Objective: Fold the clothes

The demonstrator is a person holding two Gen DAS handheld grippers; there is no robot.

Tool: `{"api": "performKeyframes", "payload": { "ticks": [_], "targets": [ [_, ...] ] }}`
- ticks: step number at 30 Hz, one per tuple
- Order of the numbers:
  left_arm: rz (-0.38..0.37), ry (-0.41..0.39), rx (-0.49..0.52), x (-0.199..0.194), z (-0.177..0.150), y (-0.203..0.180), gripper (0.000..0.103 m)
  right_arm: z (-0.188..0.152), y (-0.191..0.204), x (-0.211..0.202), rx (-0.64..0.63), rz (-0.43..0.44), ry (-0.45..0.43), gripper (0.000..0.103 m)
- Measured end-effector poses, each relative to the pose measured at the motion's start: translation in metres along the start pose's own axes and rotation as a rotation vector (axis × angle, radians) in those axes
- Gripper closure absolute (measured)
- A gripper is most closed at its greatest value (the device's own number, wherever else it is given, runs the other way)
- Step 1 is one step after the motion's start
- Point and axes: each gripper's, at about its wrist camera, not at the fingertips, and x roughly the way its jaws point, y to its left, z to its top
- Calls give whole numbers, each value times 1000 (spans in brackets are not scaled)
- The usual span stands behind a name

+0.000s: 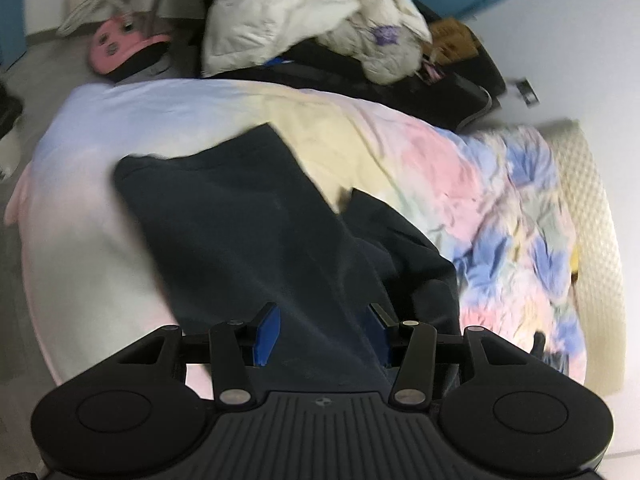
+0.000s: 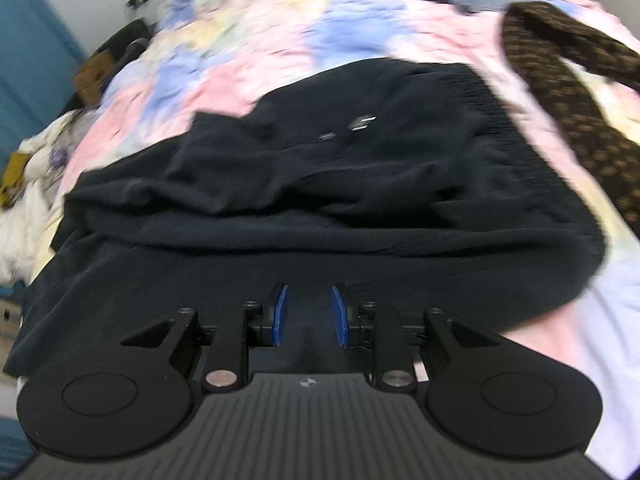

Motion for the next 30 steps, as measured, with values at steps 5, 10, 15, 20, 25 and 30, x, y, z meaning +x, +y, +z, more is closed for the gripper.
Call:
{"api": "performKeyframes", "payload": {
  "ticks": [5,10,15,20,25,30],
  "targets": [
    [2,31,91,29,22,-29,53,-20,54,18,-57,42,29,77],
    [10,88,172,80,55,-43,53,-42,105,29,-99,20,57,77],
    [37,187,281,152,100,-49,51,-54,148,27,-91,-63,64,76],
    [19,274,310,216,128,-51,51,-62,191,23,-52,-157,65,76],
    [27,321,297,263,139,-52,51,-61,220,21,-16,-220,67,72],
    [21,344,287,304,140,-52,52,-63,234,5,35,-289,46,69]
  ]
}}
